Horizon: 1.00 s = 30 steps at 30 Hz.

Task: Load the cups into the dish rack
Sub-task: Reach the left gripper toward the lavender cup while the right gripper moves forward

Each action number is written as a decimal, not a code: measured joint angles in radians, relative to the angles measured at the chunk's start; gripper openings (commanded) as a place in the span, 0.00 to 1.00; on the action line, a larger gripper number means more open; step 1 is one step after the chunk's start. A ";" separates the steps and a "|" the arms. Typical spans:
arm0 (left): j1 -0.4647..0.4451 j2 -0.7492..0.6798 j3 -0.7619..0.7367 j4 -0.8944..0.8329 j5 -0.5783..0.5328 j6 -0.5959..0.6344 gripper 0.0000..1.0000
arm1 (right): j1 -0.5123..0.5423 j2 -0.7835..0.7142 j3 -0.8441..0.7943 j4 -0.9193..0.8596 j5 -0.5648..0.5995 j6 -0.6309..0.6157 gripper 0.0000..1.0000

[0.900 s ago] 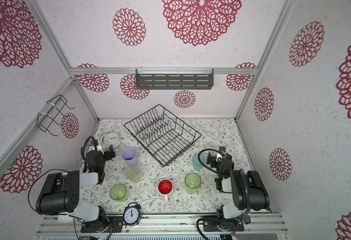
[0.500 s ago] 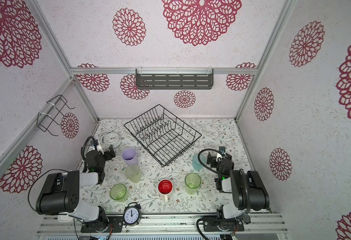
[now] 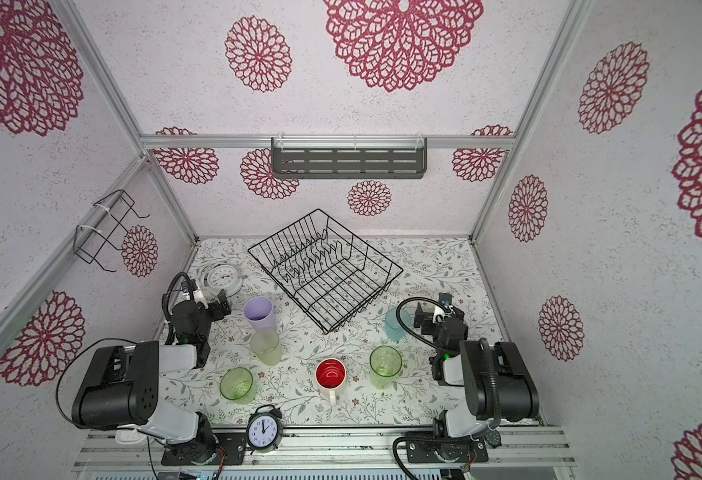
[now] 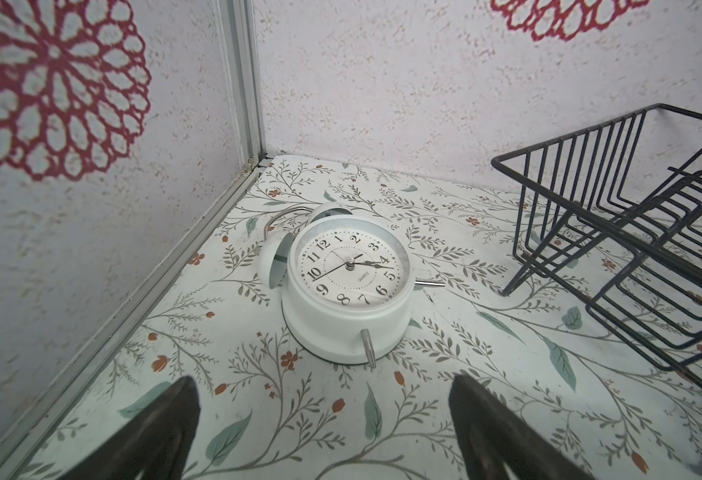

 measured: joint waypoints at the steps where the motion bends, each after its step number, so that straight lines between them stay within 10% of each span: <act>1: 0.000 0.000 0.000 0.000 0.000 0.000 0.97 | -0.002 -0.032 -0.021 0.000 0.014 0.007 0.99; 9: -0.027 -0.226 0.068 -0.283 -0.036 -0.014 0.97 | -0.002 -0.532 0.067 -0.418 0.061 0.064 0.99; 17: -0.031 -0.602 0.295 -0.738 -0.020 -0.205 0.97 | -0.007 -0.847 0.224 -0.785 0.248 0.409 0.99; 25: -0.006 -0.638 0.390 -1.078 0.301 -0.476 0.97 | -0.003 -0.794 0.304 -0.955 0.122 0.500 0.99; 30: -0.141 -0.561 0.430 -1.257 0.373 -0.512 0.97 | 0.112 -0.696 0.357 -1.071 0.080 0.515 0.99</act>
